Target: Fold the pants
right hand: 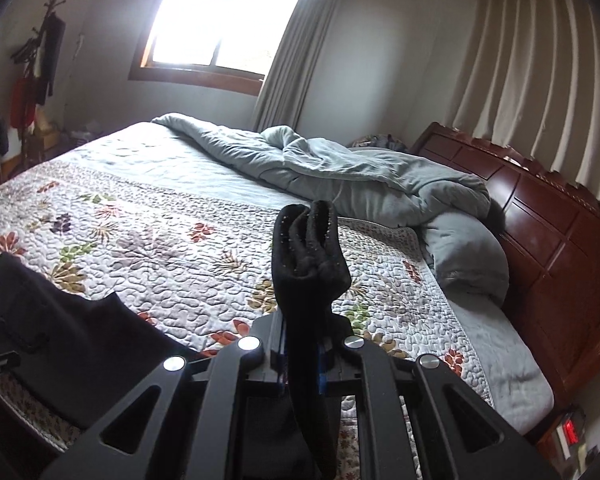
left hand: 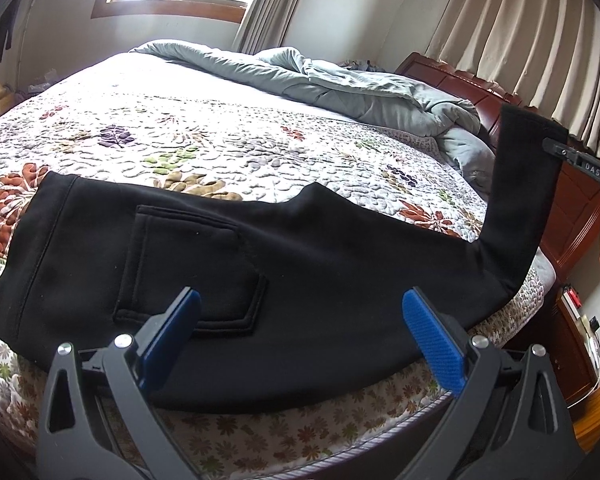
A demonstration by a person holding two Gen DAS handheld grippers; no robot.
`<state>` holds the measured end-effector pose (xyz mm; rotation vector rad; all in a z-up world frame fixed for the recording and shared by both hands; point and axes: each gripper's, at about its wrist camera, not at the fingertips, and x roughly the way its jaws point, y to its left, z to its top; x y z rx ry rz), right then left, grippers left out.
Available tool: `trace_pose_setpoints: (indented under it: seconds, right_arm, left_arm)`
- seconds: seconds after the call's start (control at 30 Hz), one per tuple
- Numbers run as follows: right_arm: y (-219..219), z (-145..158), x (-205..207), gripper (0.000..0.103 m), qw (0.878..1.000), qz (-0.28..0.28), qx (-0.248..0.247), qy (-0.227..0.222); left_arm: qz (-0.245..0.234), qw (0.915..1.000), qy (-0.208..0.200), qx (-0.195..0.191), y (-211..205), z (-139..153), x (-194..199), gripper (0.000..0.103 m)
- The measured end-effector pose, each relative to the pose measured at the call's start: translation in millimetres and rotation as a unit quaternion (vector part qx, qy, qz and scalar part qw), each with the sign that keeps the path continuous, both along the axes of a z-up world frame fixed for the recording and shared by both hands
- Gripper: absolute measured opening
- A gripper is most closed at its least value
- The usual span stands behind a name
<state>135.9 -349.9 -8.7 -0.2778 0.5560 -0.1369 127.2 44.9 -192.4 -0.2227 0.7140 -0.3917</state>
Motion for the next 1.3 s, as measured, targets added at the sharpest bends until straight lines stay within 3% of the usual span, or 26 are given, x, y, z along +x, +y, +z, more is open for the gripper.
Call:
trace_pose_setpoints:
  seconds: [0.8, 1.13, 1.3]
  right_arm:
    - [101, -52, 14, 0.010, 0.992, 0.075, -0.090, 0.051]
    - [136, -89, 12, 0.010, 0.980, 0.111, -0.153, 0.069]
    - [144, -102, 12, 0.010, 0.976, 0.121, -0.160, 0.080]
  left_arm:
    - [-0.008, 0.9998, 0.009, -0.013, 5, -2, 2, 0.100]
    - [-0.005, 0.9998, 0.011, -0.017, 7, -4, 3, 0.100]
    - [-0.005, 0.9997, 0.013, -0.018, 8, -4, 4, 0.100]
